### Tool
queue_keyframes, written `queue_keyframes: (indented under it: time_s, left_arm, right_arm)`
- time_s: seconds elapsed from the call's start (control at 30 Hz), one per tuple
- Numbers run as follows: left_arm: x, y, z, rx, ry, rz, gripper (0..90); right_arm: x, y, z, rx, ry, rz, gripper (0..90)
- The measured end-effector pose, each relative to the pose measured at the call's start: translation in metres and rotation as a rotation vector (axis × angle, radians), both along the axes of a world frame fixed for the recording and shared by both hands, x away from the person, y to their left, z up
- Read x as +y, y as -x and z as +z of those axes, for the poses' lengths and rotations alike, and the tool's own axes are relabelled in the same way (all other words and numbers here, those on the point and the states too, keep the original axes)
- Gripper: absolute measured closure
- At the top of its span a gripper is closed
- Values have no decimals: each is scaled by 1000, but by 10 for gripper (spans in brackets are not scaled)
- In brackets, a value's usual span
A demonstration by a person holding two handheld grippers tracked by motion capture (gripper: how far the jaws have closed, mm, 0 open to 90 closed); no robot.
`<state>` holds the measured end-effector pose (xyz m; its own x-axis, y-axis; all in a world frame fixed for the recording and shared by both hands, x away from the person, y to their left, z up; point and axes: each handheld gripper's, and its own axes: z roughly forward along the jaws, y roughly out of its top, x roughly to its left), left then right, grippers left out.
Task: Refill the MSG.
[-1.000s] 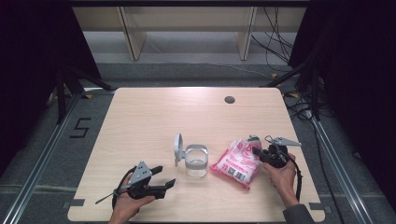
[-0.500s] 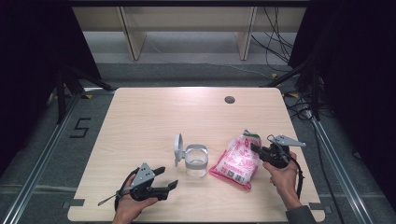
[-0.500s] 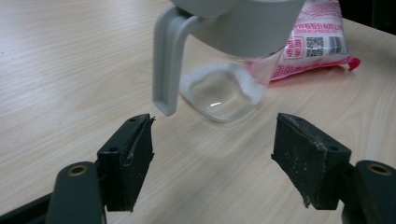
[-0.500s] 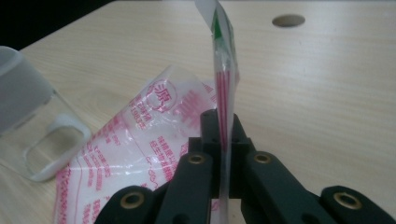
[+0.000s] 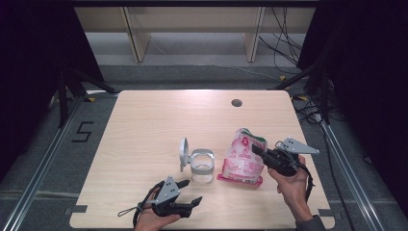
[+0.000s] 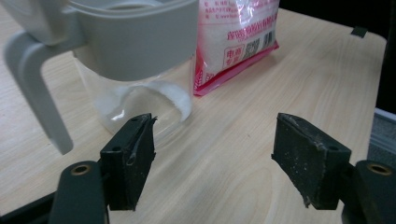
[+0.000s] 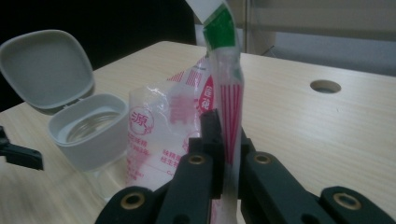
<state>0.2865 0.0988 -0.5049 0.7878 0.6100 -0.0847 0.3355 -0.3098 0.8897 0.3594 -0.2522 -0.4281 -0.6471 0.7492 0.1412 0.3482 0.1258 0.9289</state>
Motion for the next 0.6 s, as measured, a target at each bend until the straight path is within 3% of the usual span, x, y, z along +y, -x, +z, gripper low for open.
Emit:
queue_keyframes:
  time_s: [0.07,0.1,0.13,0.17,0.2,0.27,0.33,0.37,0.4,0.53,0.6]
  left_arm:
    - [-5,0,-1,5,11,-9,287]
    - [-9,1,-1,13,28,-10,287]
    - [-12,2,-1,26,43,0,286]
    - [-15,2,-1,29,48,-22,286]
    - [-17,2,0,24,35,-27,286]
    - [-26,3,1,25,66,-26,287]
    - [-36,3,3,14,55,-17,288]
    - [-43,4,3,7,68,-14,290]
    - [-45,3,4,-5,39,-30,291]
    - [-65,2,3,-4,14,-39,292]
    - [-75,1,1,-16,-34,-34,293]
  right_arm:
    - [7,6,6,-26,15,2,900]
    - [9,5,8,-79,41,6,900]
    - [12,10,12,-85,64,-5,900]
    - [14,11,14,-93,65,5,900]
    - [16,14,17,-96,54,12,900]
    - [20,18,24,-102,66,20,900]
    - [21,20,28,-112,79,39,900]
    - [23,21,31,-106,84,56,900]
    - [22,20,33,-131,95,57,900]
    - [14,21,41,-95,102,64,900]
    - [10,20,45,-96,99,77,900]
